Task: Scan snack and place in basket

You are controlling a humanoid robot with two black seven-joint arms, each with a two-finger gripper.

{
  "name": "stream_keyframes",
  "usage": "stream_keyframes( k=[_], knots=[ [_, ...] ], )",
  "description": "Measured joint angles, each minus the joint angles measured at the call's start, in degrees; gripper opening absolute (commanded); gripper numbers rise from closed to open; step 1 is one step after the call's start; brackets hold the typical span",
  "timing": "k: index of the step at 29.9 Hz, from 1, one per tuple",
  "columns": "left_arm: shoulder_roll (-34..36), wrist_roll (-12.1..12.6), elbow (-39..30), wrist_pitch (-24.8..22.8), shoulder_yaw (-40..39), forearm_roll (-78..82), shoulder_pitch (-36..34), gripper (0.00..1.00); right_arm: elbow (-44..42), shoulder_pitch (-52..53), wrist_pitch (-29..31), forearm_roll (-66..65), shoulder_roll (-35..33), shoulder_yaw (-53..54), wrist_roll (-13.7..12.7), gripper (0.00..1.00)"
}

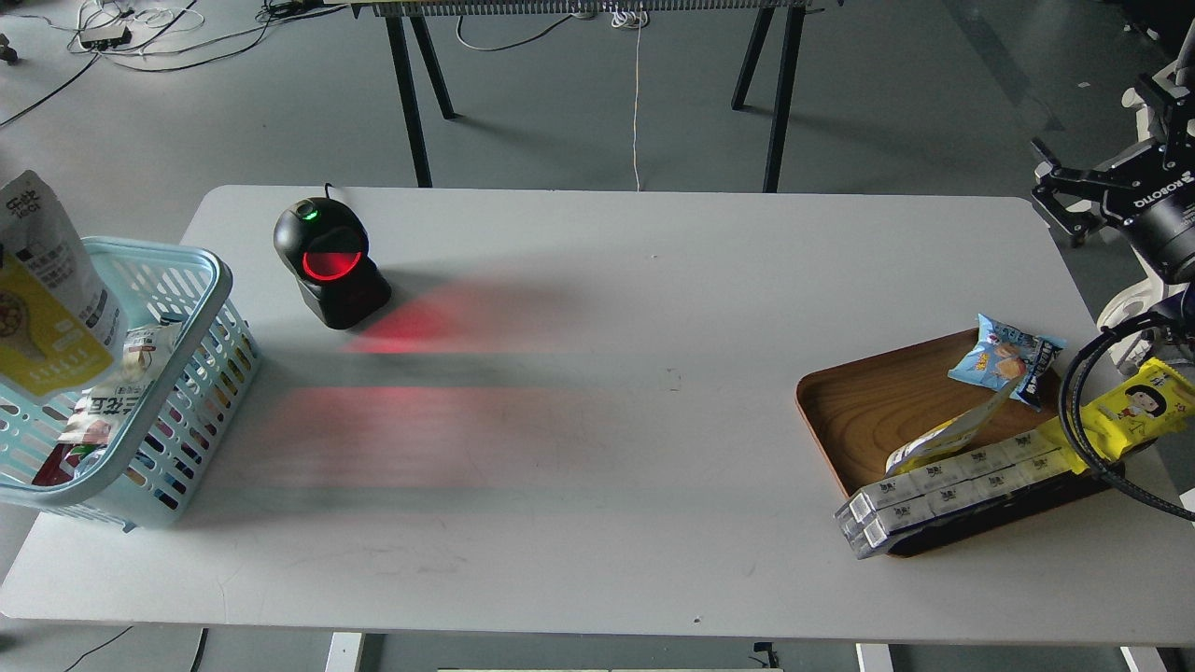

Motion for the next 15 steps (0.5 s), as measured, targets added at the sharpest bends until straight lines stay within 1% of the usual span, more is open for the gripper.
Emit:
stream_keyframes(
  k=[7,15],
  knots=[
    [-0.1,-0.1,0.4,10.5,9.3,-0.2,0.0,0.0,0.0,0.0,0.0,0.0,0.3,-0.2,0.0,0.94],
    [-1.8,-0.3,1.8,16.8,14.9,-0.3,0.0,0.0,0.0,0.0,0.0,-0.1,0.6,-0.4,0.0,0.94]
  ],
)
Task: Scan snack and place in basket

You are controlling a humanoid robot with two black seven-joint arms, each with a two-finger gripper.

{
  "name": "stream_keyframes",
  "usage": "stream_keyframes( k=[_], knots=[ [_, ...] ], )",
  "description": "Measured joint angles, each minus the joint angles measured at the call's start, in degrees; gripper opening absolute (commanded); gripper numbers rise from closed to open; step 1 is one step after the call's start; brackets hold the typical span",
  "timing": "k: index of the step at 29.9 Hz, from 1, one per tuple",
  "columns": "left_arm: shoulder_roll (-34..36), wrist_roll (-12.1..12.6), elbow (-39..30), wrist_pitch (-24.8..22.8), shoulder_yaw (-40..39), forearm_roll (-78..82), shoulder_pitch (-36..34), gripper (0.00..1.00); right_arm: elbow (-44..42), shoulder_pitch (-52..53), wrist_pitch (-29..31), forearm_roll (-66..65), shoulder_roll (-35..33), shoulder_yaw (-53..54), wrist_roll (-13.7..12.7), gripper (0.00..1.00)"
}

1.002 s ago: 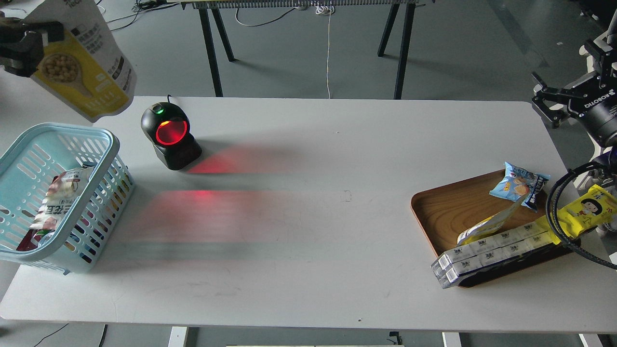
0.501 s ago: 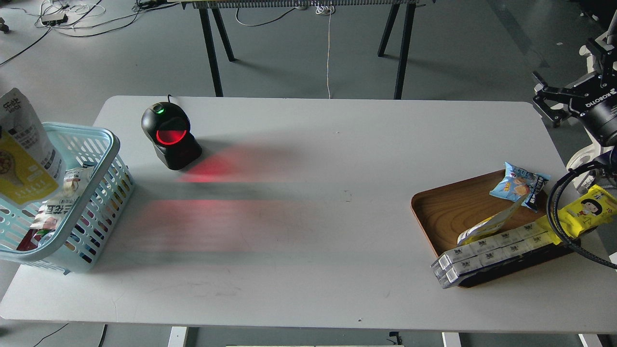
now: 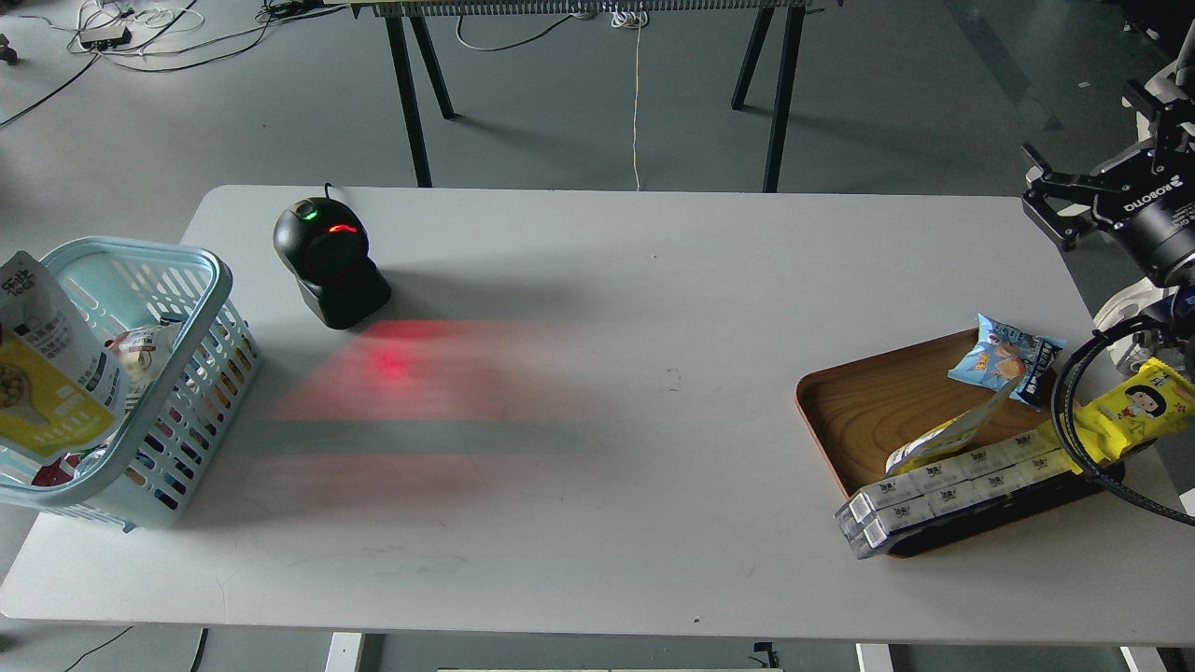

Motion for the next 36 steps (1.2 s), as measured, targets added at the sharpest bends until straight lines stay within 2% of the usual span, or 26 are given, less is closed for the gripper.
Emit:
stream_keyframes(
  k=[4,5,7,8,11,13,14,20,25,28,32,36],
  knots=[
    [-1.6,0.0,1.3,2.9,3.1,0.0,0.0,0.05,0.0,-0.1,0.0,0.0,0.1,0.0,0.0,0.94],
    [-1.9,0.0,1.6,3.4,3.6,0.0,0.0,0.08,0.0,-0.1,0.0,0.0,0.1,0.0,0.0,0.94],
    [-2.7,0.0,2.2,4.2,4.4,0.0,0.1,0.22,0.0,-0.1,0.0,0.0,0.1,0.0,0.0,0.94],
    [-3.0,0.1,2.6,4.5,4.7,0.1,0.1,0.34,0.0,-0.1,0.0,0.0,0.1,0.0,0.0,0.94],
    [-3.5,0.1,3.4,5.2,4.9,0.1,0.1,0.86,0.0,-0.1,0.0,0.0,0.2,0.0,0.0,0.94],
    [-3.4,0.2,3.5,5.2,4.9,0.1,0.1,0.96,-0.1,-0.2,0.0,0.0,0.2,0.0,0.0,0.94],
    [-3.4,0.2,3.5,5.2,4.9,-0.1,0.0,0.99,-0.1,-0.2,0.0,0.0,0.2,0.0,0.0,0.94],
    [-1.7,0.2,3.5,5.3,3.1,-3.3,-1.1,0.99,-0.1,-0.1,0.0,-0.1,0.2,0.0,0.0,0.94],
    [0.3,0.2,3.6,4.2,-4.5,-8.0,-7.0,0.99,-0.1,0.2,0.0,-0.3,0.2,0.0,0.0,0.94],
    [0.1,0.5,3.6,1.0,-8.5,-14.4,-12.1,0.99,-0.1,0.9,0.0,-0.4,0.2,-0.1,0.0,0.96],
    [-5.8,1.1,4.0,-4.0,-11.5,-30.1,-19.2,0.99,-0.2,2.3,0.0,-0.5,0.3,-0.1,0.0,0.97],
    [-15.7,2.1,7.6,-5.5,-12.1,-46.4,-23.4,0.99,-0.1,3.9,0.0,-0.9,0.8,-1.0,0.0,0.99]
  ],
)
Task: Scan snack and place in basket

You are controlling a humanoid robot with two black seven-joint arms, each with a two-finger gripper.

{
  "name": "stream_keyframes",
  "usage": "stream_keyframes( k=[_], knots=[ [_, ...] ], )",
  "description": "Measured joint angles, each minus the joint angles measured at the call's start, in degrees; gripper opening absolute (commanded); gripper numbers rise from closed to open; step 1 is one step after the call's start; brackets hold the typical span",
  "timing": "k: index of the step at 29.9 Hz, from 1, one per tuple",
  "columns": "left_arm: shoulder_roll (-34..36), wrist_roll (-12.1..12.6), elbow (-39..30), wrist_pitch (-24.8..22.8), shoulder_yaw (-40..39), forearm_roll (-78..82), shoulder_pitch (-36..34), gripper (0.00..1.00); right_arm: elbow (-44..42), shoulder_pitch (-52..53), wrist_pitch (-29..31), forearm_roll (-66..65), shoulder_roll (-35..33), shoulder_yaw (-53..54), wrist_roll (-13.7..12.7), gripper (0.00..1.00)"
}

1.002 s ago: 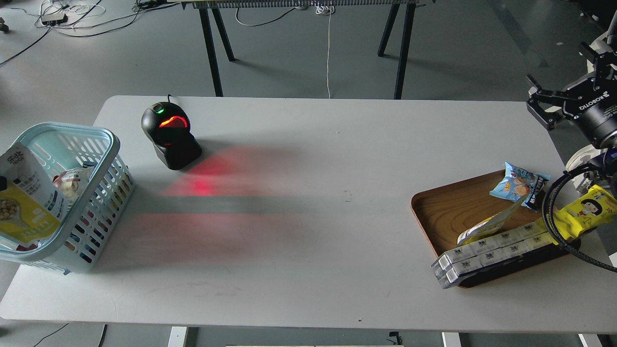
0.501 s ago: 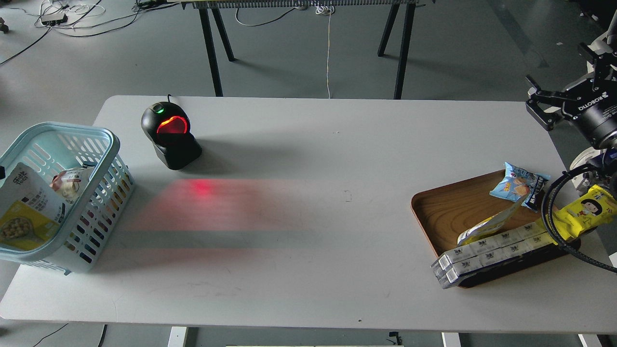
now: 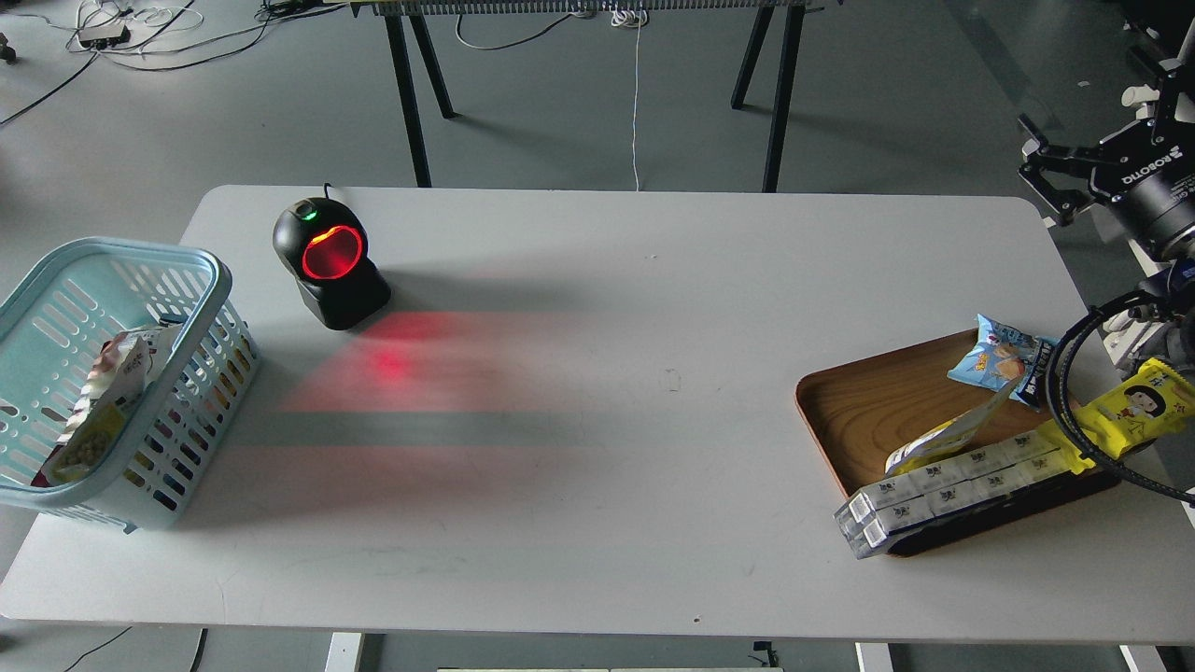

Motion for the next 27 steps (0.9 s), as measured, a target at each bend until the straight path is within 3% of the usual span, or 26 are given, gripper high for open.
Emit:
stream_keyframes(
  k=[3,8,12,16,21,27],
  knots=[
    [-7.0,-0.2,3.3,-0.7,-0.1,-11.4,-0.7,0.99,0.1,1.3,-0.1,-0.2,0.4,-2.5,0.0,0.99],
    [-17.6,-4.3,7.2,-4.8,-0.2,-29.1,-0.4,0.99,1.1,2.2,-0.1,-0.2,0.5,-6.6,0.0,0.99],
    [-28.1,-5.1,14.8,-6.0,-0.7,-42.3,-0.2,0.99,2.5,2.2,-0.2,-0.6,-0.2,-8.3,0.0,0.99],
    [-38.9,-5.1,24.4,-9.1,-1.9,-50.3,0.3,0.99,2.8,2.4,-0.3,-0.8,-2.0,-8.9,0.0,0.99],
    [-46.5,-5.0,33.8,-14.0,-4.3,-56.2,2.2,0.99,2.8,2.4,-0.1,-0.9,-5.1,-8.4,0.0,0.99],
    [-50.2,-1.2,39.4,-17.7,-10.5,-60.3,6.3,1.0,1.7,2.0,-0.3,-0.9,-6.8,-7.9,0.2,0.99]
  ],
)
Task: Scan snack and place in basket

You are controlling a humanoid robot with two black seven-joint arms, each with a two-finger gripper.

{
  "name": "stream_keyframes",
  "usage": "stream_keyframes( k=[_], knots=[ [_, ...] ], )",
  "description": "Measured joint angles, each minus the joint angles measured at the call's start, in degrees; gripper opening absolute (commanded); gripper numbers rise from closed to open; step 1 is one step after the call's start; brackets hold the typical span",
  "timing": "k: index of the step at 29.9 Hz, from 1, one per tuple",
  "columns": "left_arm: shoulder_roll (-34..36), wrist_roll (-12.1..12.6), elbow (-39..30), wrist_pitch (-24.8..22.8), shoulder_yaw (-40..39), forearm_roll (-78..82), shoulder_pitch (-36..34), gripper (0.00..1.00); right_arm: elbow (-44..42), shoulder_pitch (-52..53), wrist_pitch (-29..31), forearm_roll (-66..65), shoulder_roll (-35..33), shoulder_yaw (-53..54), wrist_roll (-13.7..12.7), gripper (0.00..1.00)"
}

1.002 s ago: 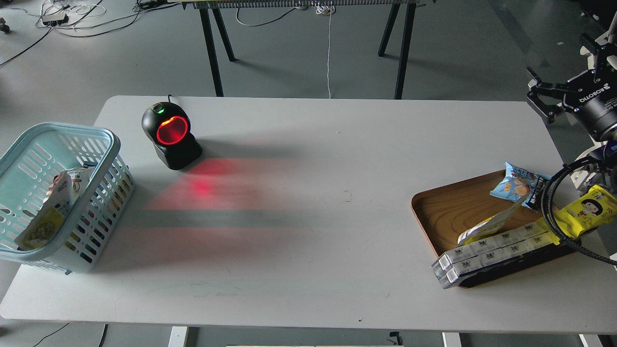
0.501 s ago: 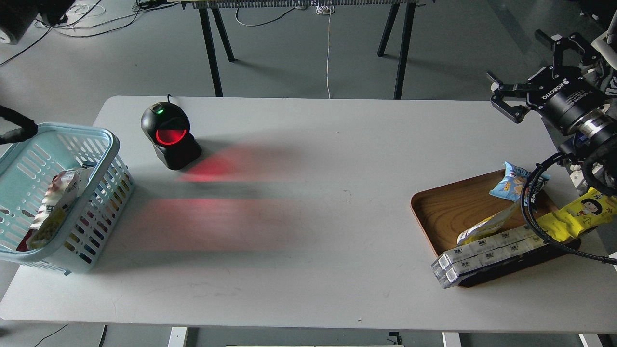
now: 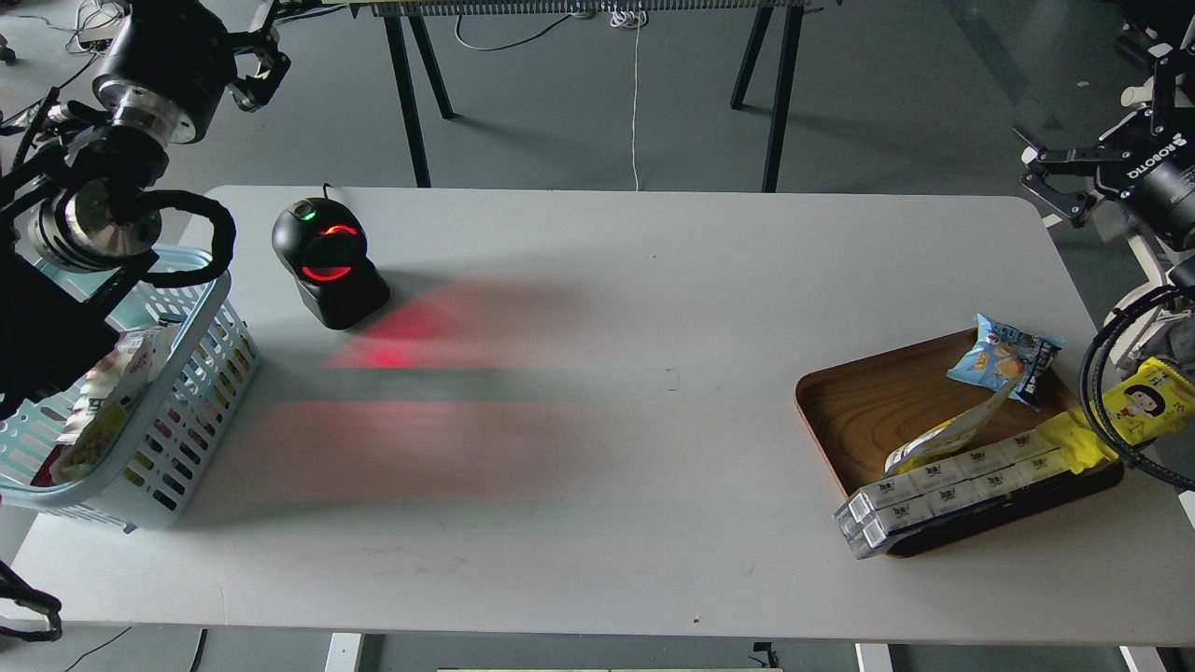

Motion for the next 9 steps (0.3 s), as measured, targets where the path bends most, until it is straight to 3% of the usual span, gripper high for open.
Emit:
stream_keyframes(
  k=[9],
  knots=[
    [-3.7,1.3,4.4,-1.5,-1.3,0.1,2.0,1.0,-2.4,-0.3,-0.1,0.0,2.7,-0.1,0.1,0.99]
  ],
)
